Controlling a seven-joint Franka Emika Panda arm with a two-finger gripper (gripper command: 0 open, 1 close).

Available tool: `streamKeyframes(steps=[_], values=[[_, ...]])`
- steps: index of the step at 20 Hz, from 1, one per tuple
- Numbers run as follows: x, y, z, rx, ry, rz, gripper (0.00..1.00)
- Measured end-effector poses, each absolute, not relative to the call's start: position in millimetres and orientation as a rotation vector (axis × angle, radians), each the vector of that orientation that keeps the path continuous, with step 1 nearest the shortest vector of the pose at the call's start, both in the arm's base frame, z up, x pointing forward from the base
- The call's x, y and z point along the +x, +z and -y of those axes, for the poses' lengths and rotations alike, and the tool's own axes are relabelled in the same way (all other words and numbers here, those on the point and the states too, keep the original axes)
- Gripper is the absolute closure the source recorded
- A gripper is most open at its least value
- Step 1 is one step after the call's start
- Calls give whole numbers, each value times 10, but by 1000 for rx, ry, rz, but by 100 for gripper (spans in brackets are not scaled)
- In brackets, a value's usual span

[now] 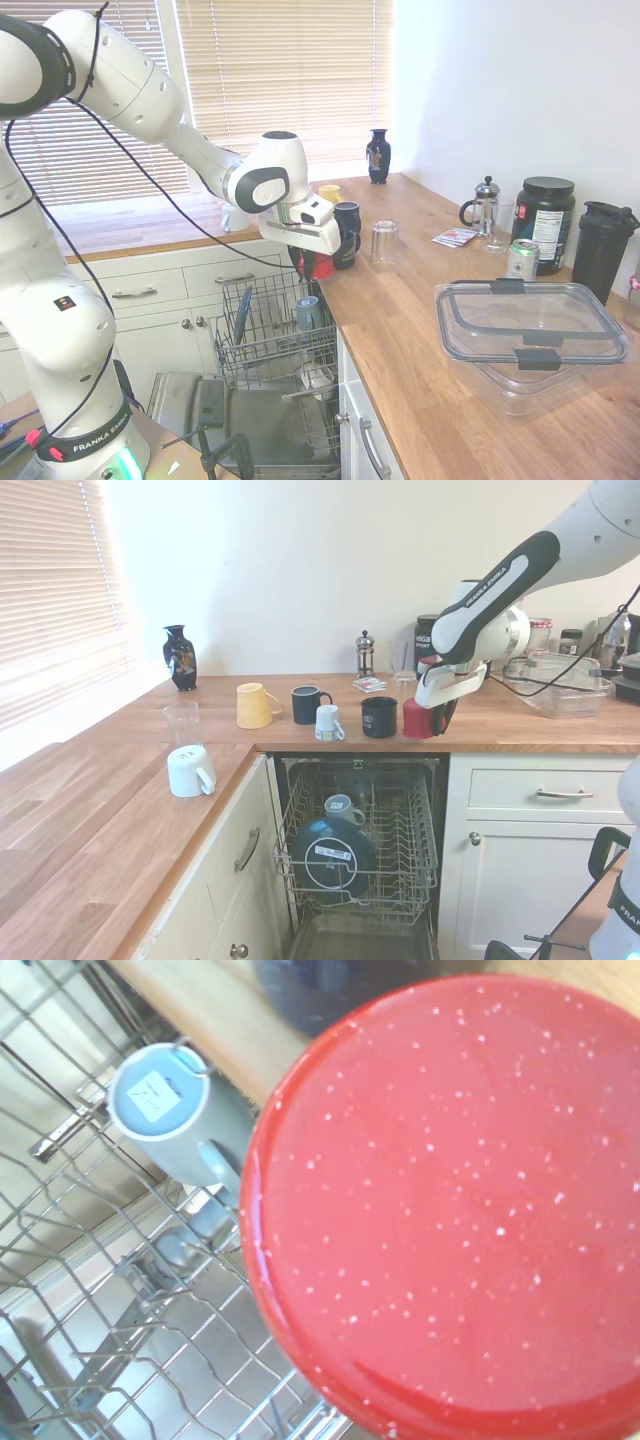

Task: Unload a mug from dishwasher

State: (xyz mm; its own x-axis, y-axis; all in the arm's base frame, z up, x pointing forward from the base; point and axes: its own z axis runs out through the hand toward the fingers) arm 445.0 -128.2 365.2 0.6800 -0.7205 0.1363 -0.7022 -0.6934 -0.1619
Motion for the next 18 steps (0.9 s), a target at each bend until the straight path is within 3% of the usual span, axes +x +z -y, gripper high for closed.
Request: streamKeyframes(steps=[18], values=[[4736,3280,2189,-2649,-198,-1356,100]])
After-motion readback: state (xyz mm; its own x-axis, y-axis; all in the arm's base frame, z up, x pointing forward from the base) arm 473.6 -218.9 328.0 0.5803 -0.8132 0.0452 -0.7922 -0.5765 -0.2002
